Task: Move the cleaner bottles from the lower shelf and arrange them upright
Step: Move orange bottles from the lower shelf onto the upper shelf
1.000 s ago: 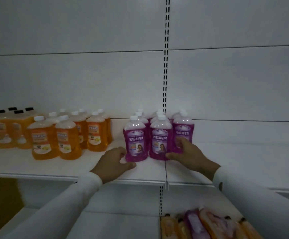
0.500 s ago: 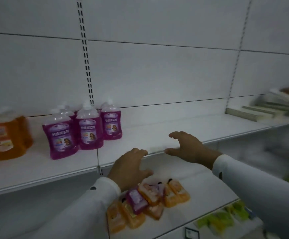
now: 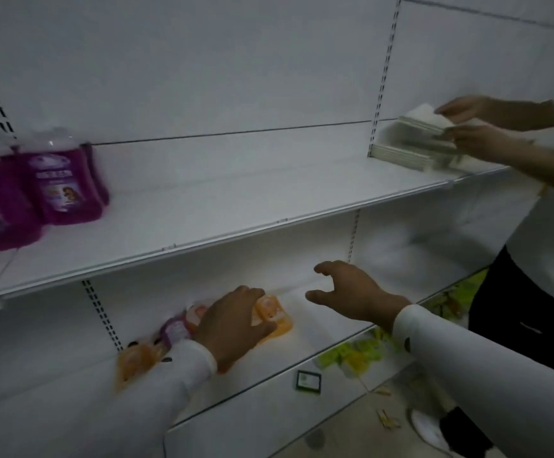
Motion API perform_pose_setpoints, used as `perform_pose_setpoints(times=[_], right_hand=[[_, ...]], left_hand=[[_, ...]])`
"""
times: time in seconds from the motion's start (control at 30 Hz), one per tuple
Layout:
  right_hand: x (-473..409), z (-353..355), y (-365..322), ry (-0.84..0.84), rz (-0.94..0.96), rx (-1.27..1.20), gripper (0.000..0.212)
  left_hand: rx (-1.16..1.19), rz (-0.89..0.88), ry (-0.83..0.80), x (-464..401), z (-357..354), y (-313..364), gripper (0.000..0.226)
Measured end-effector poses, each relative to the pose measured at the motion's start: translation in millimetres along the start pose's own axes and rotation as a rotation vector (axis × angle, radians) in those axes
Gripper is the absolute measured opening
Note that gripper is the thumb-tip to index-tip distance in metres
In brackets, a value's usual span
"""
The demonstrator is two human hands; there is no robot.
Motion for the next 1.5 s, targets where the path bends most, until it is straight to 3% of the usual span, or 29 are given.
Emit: perform_pose_setpoints(times=[0.3,0.53,0.8,1.07,1.37,1.5], right_hand=[[-38.3,-121.0,44.4,-0.244,-0.007,-0.069,0.07],[-93.0,-204.2,81.6,-0.389,-0.062,-0.048,0.065],[-130.6,-272.7,108.5,-0.544,-0.071,-0.064,0.064],[-164.8,-322.3,143.4,-0.522,0.028,-0.089,0.058],[-189.6,-369.0,171.4,-0.569,0.068,-0.105,0.066],[-194.4,-384.8,165.0,-0.564,-0.023,-0.223,0.063]], left_hand=[[0.072,0.234,-0.093,-2.3,-85.8,-78.3,0.042],[0.146,0.407,-0.147,-44.1,-170.9,-134.8,0.055],[0.101,0.529,-0.183,-73.7,-219.7,-164.9,0.05],[0.089,0.707,-0.088,-89.0,-269.7,-179.7,0.05],[0.008,0.837,0.04,-103.4,-309.0,-199.9,0.056],[-0.007,0.88,0.091,-107.3,-314.5,-207.4,0.04]])
Point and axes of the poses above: each hand's wrist, its own x-axis away from the middle knuckle, its own z-axis out of the back of the hand, y = z × x, the point moved 7 cm from there along -x, towards the middle knuckle, and after that the axes turned 12 degrees about y, right-handed, at the moved point
